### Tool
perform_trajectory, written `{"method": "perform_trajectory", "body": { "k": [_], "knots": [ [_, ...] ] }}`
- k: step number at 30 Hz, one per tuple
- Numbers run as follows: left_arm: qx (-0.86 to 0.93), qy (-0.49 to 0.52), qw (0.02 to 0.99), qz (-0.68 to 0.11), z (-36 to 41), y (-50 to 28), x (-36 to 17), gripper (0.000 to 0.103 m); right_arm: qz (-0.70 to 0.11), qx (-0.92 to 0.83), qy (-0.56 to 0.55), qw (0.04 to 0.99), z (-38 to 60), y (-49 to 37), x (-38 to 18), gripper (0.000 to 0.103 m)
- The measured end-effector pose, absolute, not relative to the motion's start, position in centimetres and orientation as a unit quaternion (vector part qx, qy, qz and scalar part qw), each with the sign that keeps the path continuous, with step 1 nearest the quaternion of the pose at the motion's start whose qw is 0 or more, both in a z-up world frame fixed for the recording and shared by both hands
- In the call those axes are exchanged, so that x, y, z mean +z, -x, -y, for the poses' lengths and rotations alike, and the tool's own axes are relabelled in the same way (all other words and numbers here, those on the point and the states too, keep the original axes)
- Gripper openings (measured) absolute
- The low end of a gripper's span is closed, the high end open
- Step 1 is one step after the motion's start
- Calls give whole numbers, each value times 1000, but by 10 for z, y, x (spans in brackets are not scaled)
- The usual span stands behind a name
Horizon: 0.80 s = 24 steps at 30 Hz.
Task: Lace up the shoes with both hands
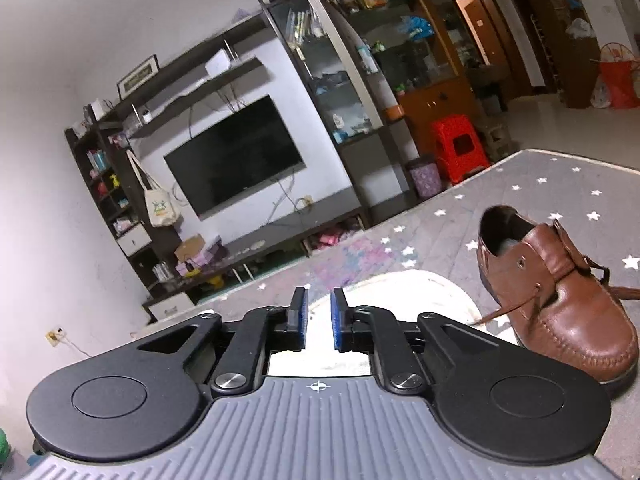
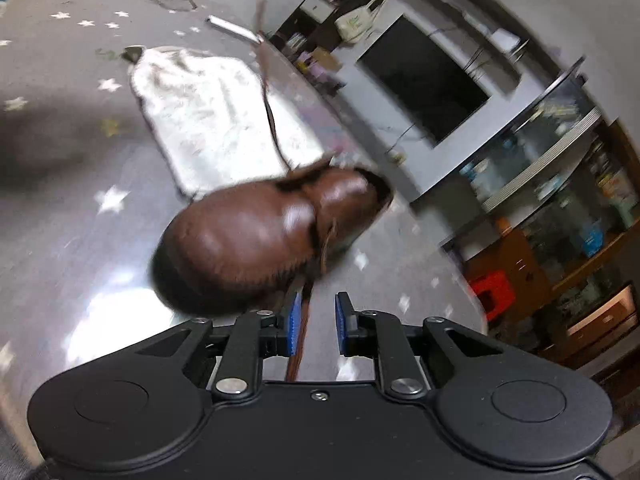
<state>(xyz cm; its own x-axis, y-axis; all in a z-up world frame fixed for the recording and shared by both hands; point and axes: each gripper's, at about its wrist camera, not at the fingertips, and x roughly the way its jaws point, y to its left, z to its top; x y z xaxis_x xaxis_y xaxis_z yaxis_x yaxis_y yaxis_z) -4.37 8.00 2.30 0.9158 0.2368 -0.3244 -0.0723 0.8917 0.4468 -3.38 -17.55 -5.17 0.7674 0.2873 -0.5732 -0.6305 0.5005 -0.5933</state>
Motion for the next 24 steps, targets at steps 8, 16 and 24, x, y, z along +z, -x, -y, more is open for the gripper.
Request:
{"method": "perform_trajectory", "body": {
  "k": [8, 16, 24],
  "knots": [
    [61, -233, 947, -211, -77, 46, 9, 37, -289, 387, 401, 779, 211, 70, -41, 19],
    [42, -246, 941, -230, -68, 39, 2, 39, -299, 415, 463, 724, 218, 77, -50, 19],
    [24, -257, 934, -248, -58, 31, -3, 40, -298, 475, 510, 652, 218, 68, -57, 19]
  ]
}}
